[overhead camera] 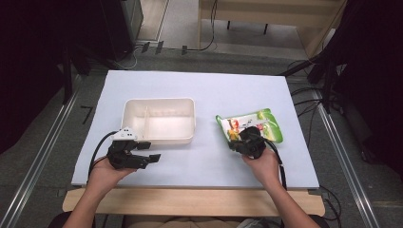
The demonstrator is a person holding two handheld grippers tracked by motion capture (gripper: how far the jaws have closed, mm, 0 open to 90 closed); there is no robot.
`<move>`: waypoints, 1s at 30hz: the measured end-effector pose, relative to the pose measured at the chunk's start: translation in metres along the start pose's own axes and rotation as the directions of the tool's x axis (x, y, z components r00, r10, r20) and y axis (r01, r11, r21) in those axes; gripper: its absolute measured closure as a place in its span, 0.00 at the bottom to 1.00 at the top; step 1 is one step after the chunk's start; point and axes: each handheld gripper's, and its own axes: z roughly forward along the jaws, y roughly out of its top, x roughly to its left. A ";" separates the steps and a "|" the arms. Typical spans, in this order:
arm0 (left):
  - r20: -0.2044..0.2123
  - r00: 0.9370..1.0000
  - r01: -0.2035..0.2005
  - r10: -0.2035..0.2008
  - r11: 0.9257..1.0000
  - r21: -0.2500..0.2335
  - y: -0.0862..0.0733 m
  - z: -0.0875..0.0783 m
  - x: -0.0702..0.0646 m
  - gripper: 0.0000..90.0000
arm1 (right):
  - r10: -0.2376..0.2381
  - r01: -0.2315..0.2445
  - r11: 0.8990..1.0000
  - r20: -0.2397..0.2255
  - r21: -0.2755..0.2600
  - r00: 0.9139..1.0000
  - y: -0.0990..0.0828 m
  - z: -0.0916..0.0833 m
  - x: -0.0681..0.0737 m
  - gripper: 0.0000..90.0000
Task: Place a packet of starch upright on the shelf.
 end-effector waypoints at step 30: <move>0.024 0.999 -0.021 0.021 1.000 -0.004 0.007 0.009 -0.001 0.37 | 0.048 -0.048 0.998 -0.012 0.033 0.999 -0.038 -0.029 -0.042 1.00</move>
